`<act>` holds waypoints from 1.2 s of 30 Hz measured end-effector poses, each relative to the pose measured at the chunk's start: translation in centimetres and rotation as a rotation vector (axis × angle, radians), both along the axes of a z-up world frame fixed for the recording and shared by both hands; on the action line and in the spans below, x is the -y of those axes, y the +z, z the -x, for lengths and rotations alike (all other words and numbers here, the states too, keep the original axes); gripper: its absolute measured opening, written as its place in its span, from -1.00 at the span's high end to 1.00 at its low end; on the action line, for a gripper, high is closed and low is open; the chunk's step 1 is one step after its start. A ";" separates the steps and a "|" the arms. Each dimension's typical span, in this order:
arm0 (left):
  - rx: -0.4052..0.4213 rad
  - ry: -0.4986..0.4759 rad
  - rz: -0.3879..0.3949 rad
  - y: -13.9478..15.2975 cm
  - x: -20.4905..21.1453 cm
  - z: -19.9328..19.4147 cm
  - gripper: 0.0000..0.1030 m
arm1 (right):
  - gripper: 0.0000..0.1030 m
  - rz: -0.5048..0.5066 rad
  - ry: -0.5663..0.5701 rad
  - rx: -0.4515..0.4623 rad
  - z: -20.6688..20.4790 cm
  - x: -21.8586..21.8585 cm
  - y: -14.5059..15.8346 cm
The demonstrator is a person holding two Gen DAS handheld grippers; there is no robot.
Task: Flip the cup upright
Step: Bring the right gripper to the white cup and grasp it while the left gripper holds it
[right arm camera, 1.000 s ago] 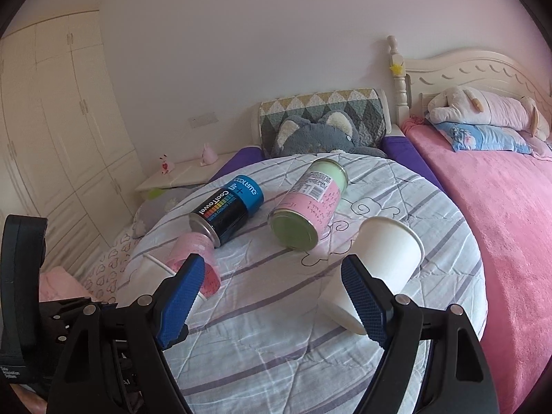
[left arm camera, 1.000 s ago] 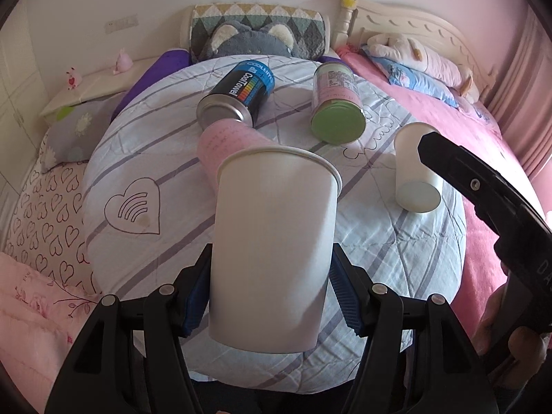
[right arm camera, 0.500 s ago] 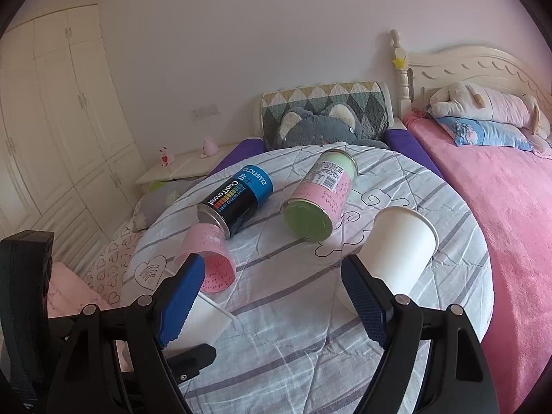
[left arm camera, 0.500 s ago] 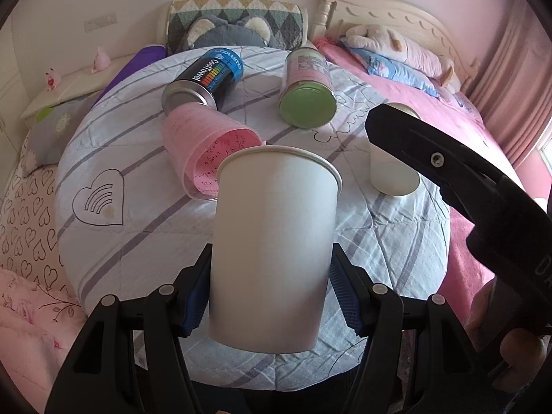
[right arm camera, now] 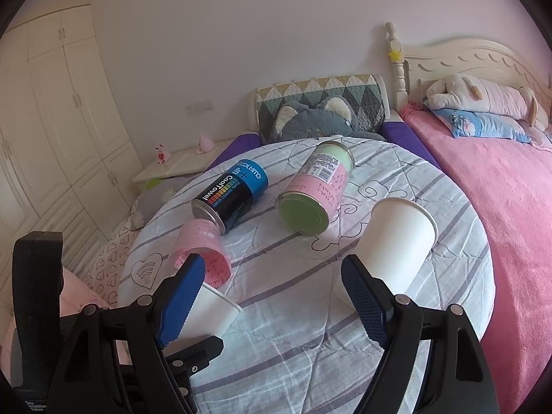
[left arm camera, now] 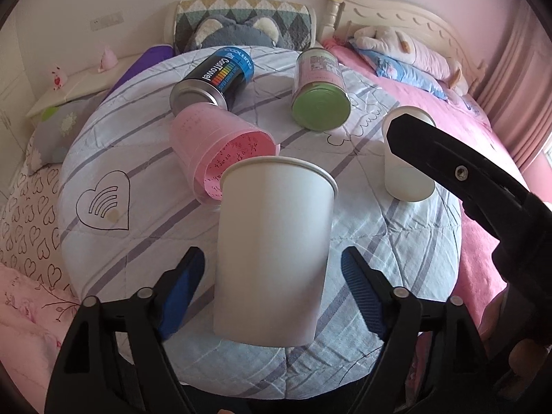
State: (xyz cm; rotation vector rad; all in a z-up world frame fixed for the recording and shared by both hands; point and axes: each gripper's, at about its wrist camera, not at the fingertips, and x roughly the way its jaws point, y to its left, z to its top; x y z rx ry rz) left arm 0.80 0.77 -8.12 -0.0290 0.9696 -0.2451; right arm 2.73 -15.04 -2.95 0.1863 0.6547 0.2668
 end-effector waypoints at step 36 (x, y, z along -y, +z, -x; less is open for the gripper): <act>0.220 0.104 -0.113 2.1 -6.4 5.6 -0.92 | -0.60 -0.308 0.049 -0.420 -0.3 -4.0 -3.1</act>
